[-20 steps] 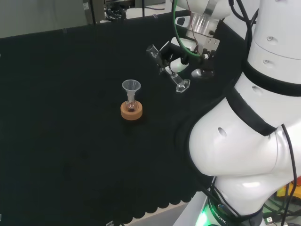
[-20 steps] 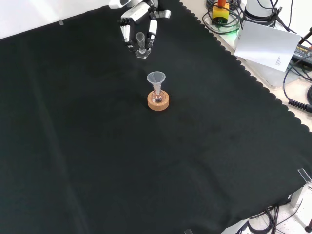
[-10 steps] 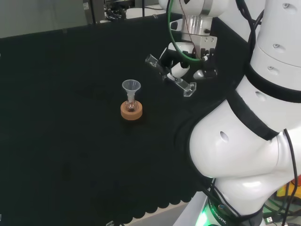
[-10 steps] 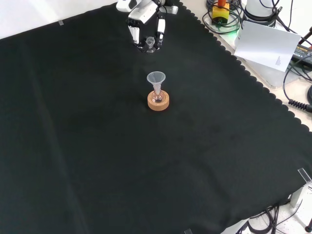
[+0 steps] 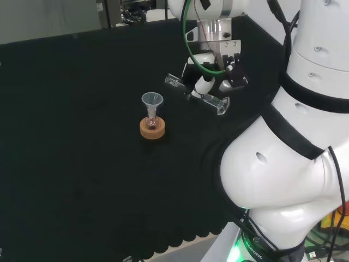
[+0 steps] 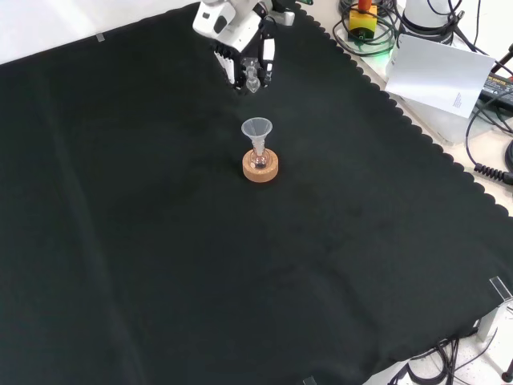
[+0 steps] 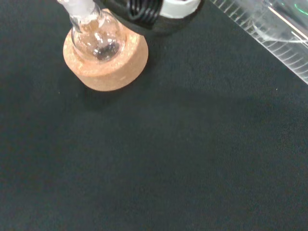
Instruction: Pour the water from the graduated cylinder into the round-bottom flask.
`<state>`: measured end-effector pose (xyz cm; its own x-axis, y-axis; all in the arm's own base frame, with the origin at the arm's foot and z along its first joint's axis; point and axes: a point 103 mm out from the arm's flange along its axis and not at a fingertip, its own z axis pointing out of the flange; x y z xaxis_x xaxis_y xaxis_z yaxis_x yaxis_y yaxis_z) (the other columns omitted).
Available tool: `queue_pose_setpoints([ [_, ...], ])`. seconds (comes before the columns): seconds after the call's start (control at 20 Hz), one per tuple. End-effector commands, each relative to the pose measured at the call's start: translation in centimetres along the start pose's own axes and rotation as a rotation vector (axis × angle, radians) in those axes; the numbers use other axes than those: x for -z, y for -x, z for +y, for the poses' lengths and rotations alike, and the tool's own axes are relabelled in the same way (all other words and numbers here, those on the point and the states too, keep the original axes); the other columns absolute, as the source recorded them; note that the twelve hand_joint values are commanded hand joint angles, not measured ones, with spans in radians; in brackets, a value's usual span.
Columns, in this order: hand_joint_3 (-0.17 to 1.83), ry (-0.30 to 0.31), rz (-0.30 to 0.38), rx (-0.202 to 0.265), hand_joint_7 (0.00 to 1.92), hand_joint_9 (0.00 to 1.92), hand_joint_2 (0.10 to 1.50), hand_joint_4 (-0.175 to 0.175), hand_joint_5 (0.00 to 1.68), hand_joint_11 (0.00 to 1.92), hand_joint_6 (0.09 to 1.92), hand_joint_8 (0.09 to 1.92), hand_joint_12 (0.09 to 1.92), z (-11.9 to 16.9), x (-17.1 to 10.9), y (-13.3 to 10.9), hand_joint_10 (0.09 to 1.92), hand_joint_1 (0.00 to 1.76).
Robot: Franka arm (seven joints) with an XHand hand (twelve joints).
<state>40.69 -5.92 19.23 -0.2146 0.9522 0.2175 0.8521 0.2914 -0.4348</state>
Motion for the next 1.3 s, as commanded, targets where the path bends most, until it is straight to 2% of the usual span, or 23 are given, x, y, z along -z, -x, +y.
queue_pose_setpoints([
  [0.05,0.01,-0.099,-0.034,-0.005,1.52,1.64,1.05,-0.054,1.11,1.39,0.81,0.17,0.66,1.0,0.0,-0.8,0.09,1.15],
  [0.45,0.01,-0.18,-0.08,-0.031,1.53,1.65,1.05,-0.053,1.11,1.39,0.8,0.17,0.66,1.2,-0.1,-0.6,0.09,1.15],
  [1.3,0.01,-0.298,-0.154,-0.057,1.55,1.66,1.05,-0.059,1.12,1.4,0.8,0.16,0.66,1.6,0.5,-1.7,0.09,1.15],
])
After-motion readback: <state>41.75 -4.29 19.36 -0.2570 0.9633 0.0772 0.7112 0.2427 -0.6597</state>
